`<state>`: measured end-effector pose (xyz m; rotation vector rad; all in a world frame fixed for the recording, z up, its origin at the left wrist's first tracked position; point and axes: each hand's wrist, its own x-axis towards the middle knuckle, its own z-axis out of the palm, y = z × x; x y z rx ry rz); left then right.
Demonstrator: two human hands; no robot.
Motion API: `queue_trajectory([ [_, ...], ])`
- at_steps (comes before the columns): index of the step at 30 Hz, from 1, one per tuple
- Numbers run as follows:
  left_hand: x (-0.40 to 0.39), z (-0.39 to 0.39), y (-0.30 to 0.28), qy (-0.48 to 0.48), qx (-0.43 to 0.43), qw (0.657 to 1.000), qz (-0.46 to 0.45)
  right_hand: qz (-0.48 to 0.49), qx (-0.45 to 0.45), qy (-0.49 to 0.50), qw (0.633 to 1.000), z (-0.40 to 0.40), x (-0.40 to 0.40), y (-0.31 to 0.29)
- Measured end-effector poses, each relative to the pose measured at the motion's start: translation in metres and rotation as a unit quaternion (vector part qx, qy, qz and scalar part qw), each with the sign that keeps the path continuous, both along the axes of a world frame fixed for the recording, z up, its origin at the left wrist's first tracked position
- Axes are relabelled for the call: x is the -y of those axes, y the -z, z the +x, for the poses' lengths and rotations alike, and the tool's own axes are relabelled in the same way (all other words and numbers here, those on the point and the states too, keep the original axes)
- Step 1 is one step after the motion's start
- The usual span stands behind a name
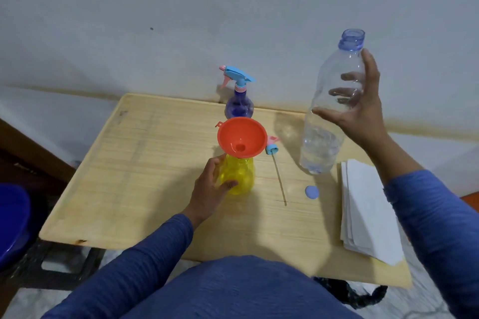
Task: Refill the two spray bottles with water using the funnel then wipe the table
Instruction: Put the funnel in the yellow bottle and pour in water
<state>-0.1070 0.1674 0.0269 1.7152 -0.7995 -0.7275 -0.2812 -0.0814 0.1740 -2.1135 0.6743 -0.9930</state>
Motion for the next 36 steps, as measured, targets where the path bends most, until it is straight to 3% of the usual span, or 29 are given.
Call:
queue_trajectory([
  [7, 0.001, 0.001, -0.003, -0.001, 0.008, 1.0, 0.018, 0.018, 0.053, 0.066, 0.996, 0.004, -0.016, 0.017],
  [17, -0.002, 0.002, -0.005, 0.007, 0.013, 1.0, 0.026, 0.057, 0.039, 0.158, 0.985, -0.013, -0.04, 0.026],
  [20, -0.002, 0.002, -0.008, 0.012, 0.027, 0.999, 0.024, 0.048, 0.028, 0.228, 0.972, -0.017, -0.063, 0.027],
  [23, -0.002, 0.004, -0.008, 0.019, 0.032, 0.999, 0.024, -0.011, 0.094, 0.315, 0.944, -0.009, -0.099, 0.026],
  [26, -0.002, 0.006, -0.004, 0.02, 0.017, 0.999, 0.023, 0.034, 0.111, 0.205, 0.972, 0.012, -0.141, 0.027],
  [30, -0.001, 0.005, -0.002, 0.018, 0.007, 1.0, 0.01, 0.076, -0.023, 0.016, 0.997, 0.036, -0.161, 0.034],
  [36, -0.001, 0.006, 0.001, 0.021, -0.026, 0.999, -0.012, 0.108, -0.043, 0.008, 0.993, 0.049, -0.165, 0.038],
])
